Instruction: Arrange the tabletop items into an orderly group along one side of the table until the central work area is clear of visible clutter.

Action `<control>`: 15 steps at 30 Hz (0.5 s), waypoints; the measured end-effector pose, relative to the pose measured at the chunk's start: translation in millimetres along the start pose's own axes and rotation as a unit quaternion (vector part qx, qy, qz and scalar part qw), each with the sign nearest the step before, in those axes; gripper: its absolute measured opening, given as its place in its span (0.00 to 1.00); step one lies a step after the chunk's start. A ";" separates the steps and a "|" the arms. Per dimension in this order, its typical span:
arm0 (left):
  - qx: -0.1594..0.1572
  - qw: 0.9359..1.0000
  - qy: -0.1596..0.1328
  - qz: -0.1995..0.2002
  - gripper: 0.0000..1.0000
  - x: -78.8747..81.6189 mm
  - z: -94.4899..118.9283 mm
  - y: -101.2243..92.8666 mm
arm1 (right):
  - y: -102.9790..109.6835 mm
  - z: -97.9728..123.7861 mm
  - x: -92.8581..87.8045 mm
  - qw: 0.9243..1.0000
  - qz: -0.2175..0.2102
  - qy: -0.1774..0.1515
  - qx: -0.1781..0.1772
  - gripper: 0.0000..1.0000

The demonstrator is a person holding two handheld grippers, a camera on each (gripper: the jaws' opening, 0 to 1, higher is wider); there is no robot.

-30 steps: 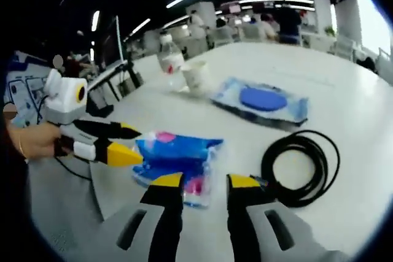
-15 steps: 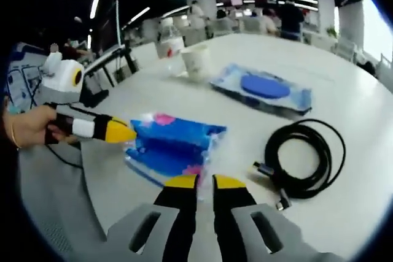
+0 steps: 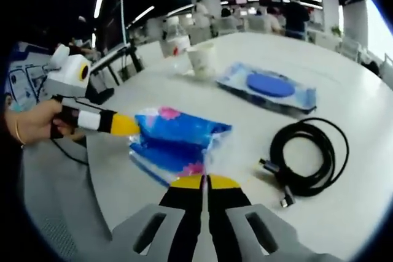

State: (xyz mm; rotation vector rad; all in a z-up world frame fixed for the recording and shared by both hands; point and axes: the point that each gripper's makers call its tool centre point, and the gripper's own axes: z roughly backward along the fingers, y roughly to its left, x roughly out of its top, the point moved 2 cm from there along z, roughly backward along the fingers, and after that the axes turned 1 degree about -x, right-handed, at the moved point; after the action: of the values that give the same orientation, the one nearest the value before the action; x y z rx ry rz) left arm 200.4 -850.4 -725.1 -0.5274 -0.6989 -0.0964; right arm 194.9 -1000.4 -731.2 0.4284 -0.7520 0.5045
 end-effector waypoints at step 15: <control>-0.044 0.999 -0.010 -0.020 0.00 23.2 0.0 -30.1 | -11.2 32.8 14.9 0.999 -0.018 -0.014 -0.030 0.00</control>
State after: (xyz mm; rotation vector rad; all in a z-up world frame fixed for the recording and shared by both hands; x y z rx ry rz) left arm 210.4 -874.3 -697.3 -0.5989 -0.7276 -0.1599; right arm 193.1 -1022.7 -700.8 0.3939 -0.7830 0.4427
